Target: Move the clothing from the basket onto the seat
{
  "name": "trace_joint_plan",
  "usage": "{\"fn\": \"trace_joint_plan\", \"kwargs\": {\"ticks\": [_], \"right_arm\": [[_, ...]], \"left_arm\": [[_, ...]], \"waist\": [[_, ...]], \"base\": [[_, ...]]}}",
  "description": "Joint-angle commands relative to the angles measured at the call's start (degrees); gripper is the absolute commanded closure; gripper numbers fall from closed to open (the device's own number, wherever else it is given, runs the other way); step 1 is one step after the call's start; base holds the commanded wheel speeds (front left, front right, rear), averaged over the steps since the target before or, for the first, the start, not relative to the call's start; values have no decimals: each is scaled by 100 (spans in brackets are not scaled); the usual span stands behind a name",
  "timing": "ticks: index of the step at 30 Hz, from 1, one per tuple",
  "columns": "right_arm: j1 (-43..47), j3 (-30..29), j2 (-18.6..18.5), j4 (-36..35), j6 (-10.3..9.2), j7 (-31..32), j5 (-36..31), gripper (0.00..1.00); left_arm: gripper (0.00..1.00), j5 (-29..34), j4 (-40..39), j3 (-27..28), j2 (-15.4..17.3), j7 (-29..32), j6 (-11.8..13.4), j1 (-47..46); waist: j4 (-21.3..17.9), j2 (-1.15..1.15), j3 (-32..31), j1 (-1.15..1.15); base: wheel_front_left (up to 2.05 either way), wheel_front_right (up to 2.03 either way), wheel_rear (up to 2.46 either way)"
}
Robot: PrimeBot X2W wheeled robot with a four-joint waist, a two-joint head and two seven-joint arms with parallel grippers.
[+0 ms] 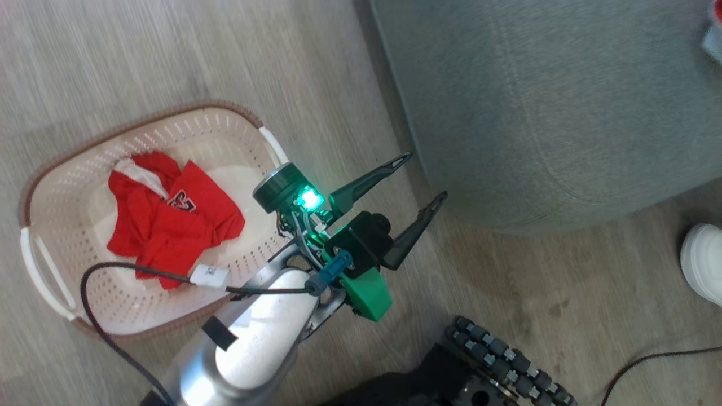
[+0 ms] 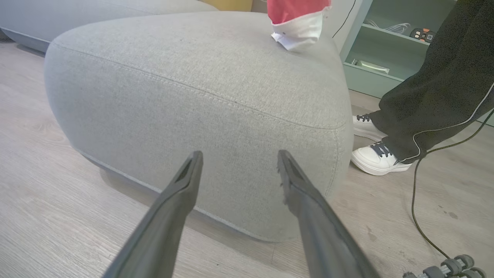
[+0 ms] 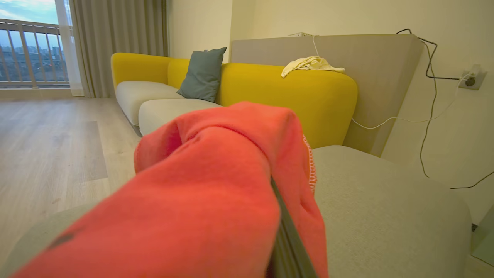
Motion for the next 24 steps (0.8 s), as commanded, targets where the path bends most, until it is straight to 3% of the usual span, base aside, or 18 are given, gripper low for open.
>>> {"fn": "trace_joint_plan", "kwargs": {"ticks": [1,9,16,24], "right_arm": [[-212,37,-313,-44,-1,-36,78,100],[-1136,313,-628,341,-1,-36,148,100],[-1625,102,-842,317,-1,-36,-99,100],[-1707,-80,-810,899,-1,-36,-394,100]], "left_arm": [[0,69,-158,73,17,-29,-17,-99],[0,108,-164,0,15,-29,14,-279],[0,93,-207,-35,-4,-29,85,-369],[0,76,-217,-98,-34,-29,159,-426]], "waist": [[102,0,204,-1],[330,0,562,-1],[548,0,744,-1],[699,0,891,-1]], "base": [[0,0,0],[0,0,0],[0,0,0],[0,0,0]]}}
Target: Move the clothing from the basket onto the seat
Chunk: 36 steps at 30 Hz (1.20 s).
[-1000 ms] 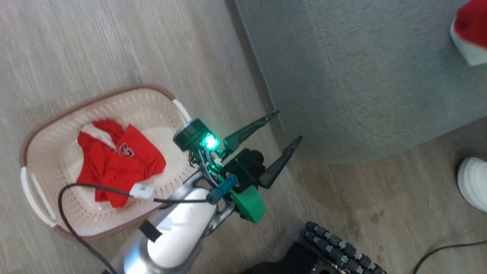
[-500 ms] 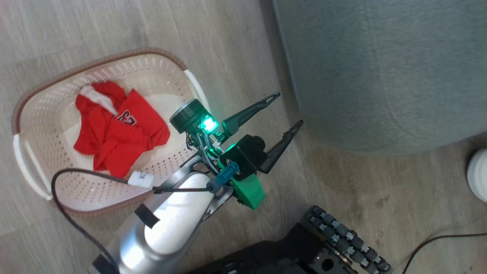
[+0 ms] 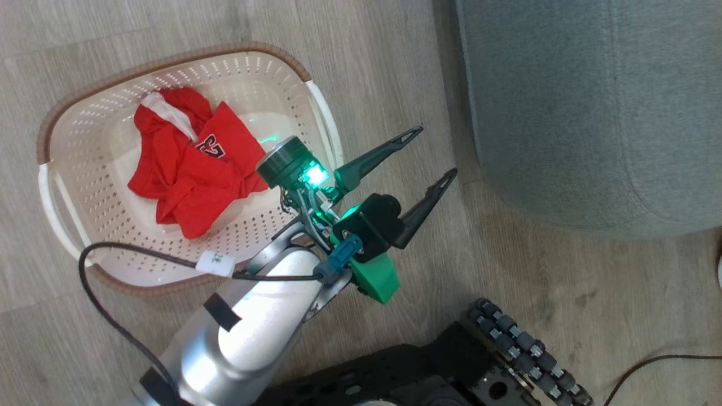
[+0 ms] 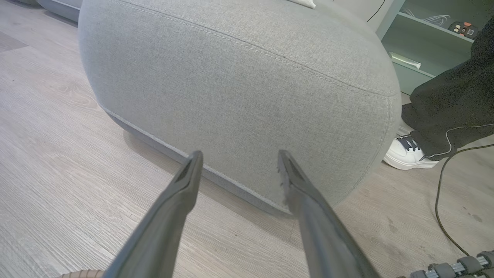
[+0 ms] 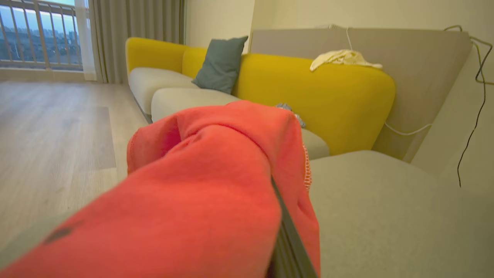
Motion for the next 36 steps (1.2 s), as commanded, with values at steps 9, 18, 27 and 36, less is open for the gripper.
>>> {"fn": "trace_joint_plan", "kwargs": {"ticks": [9,18,27,36], "right_arm": [[-126,754,-109,1564,-1,-28,34,100],[-344,1475,-214,2323,-1,-28,401,0],[-109,2015,-307,2481,-1,-28,428,0],[358,2982,-429,2346,-1,-28,701,0]], "left_arm": [[0,-17,-132,28,-67,-28,64,2],[0,-51,-104,39,-60,-28,104,3],[0,-196,-122,-8,-115,-28,77,65],[0,-476,-209,88,-173,-28,144,213]], "waist": [[30,0,103,0],[27,0,34,0],[-21,0,-401,0],[-9,0,-1242,0]], "base": [[0,0,0],[0,0,0],[0,0,0],[0,0,0]]}}
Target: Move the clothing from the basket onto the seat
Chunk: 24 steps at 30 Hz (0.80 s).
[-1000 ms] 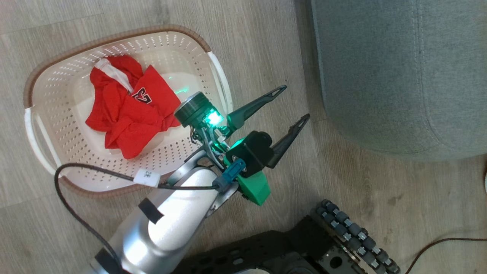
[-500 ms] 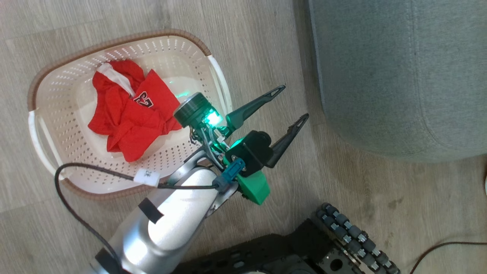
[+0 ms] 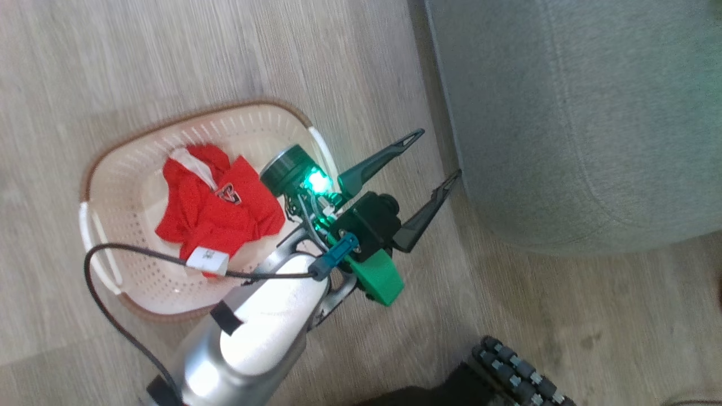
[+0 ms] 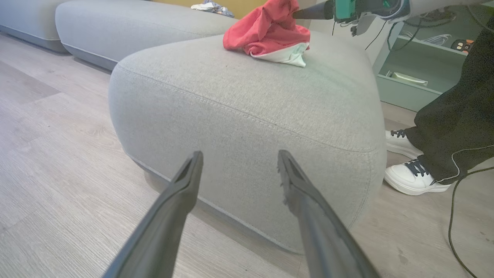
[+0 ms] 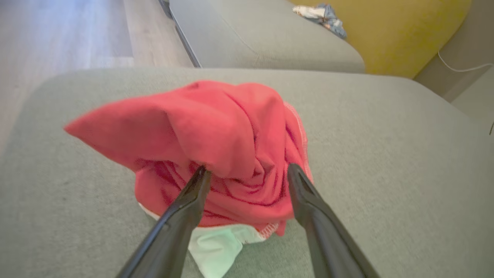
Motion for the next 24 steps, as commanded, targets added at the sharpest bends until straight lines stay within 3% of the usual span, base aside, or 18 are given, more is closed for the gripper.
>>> {"fn": "trace_joint_plan", "kwargs": {"ticks": [1,11,16,24], "right_arm": [[278,186,-268,-295,-1,-29,193,0],[1759,998,-734,-2545,-1,-29,1267,0],[2427,1087,-890,-3487,-1,-29,1095,0],[3545,522,-499,-5036,-1,-29,826,0]], "left_arm": [[0,-82,-248,122,-82,-28,54,189],[0,-801,-600,376,-85,-28,347,738],[0,-946,-629,631,-85,-28,495,1059],[0,-906,-718,1296,-86,-28,882,1580]], "waist": [[27,0,-391,0],[304,0,-1437,0],[428,0,-1914,0],[728,0,-2554,0]], "base": [[0,0,0],[0,0,0],[0,0,0],[0,0,0]]}}
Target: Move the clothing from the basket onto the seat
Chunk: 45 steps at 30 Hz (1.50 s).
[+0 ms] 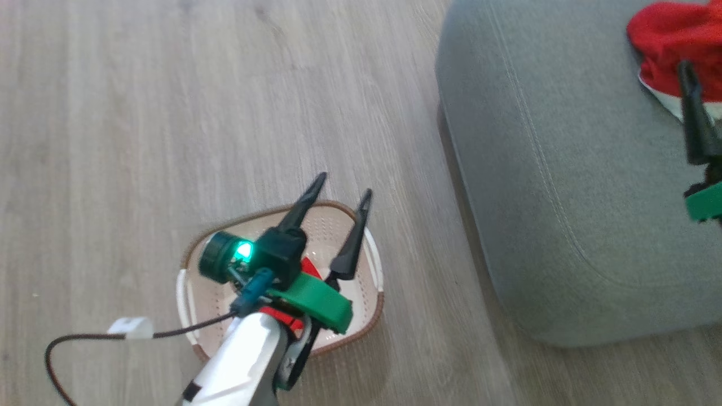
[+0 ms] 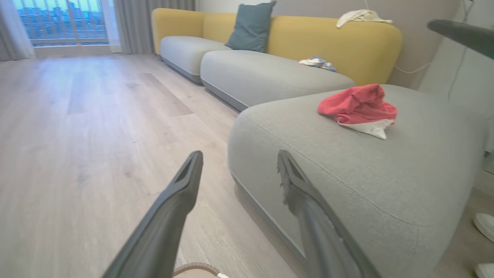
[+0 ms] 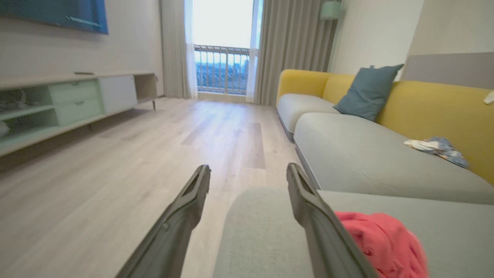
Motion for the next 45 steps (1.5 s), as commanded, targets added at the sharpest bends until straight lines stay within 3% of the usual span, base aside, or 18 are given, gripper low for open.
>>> {"fn": "trace_joint_plan", "kwargs": {"ticks": [1,8,12,29,37,45], "right_arm": [[137,-77,-35,-292,-1,-31,-60,0],[1001,-436,686,-1187,-1,-31,-304,0],[1379,-315,987,-1487,-1,-31,-206,0],[2338,-537,2031,-1427,-1,-31,-646,0],[2424,-513,2160,-1391,-1,-31,-898,0],[2364,-530,2181,-1338,-1,-31,-929,0]], "left_arm": [[0,38,-221,273,-30,-28,84,-32],[0,86,-315,979,-30,-28,392,328],[0,108,-332,1280,-30,-28,665,503],[0,255,-741,1786,-30,-28,1358,1180],[0,252,-751,1846,-30,-28,1367,1233],[0,256,-551,1629,-30,-28,1113,1226]], "waist": [[200,-1,-238,1],[576,-1,-551,1],[731,-1,-659,1],[1130,-1,-967,1],[1210,-1,-897,1],[1208,-1,-851,1]], "base": [[0,0,0],[0,0,0],[0,0,0],[0,0,0],[0,0,0],[0,0,0]]}}
